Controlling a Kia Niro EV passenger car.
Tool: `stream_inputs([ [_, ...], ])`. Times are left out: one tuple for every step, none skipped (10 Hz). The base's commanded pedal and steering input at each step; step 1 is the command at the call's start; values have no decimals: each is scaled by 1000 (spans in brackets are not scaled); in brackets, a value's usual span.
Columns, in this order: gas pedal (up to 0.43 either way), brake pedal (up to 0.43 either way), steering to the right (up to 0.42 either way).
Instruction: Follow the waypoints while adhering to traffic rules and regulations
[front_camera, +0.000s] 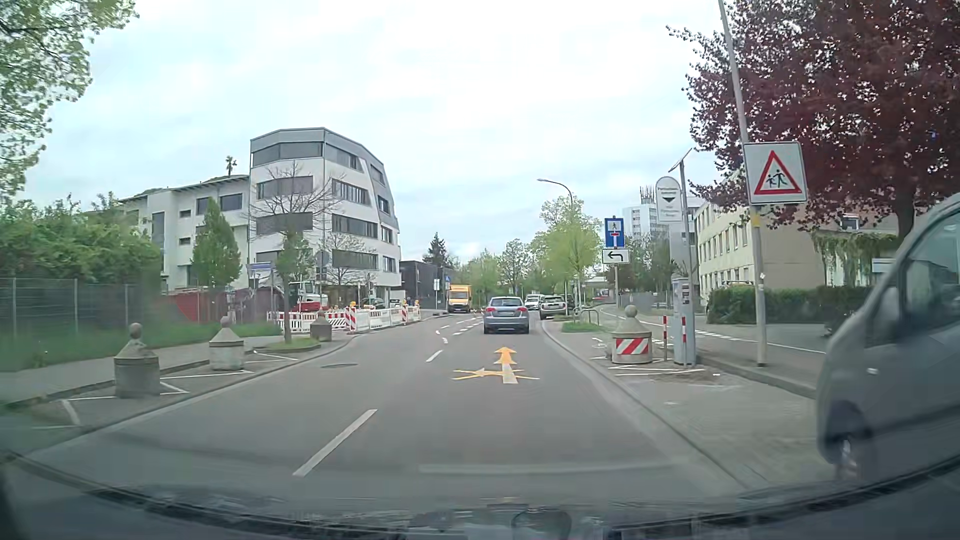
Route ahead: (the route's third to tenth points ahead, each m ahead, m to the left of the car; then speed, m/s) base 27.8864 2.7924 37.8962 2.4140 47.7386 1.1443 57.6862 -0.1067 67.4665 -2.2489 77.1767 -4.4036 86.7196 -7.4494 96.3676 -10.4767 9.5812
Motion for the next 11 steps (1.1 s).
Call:
stream_inputs([
  [79,0,-3],
  [79,0,-2],
  [79,0,-2],
  [79,0,-2],
  [79,0,0],
  [79,0,0],
  [79,0,0],
  [79,0,0],
  [79,0,0],
  [79,0,0],
  [79,0,0],
])
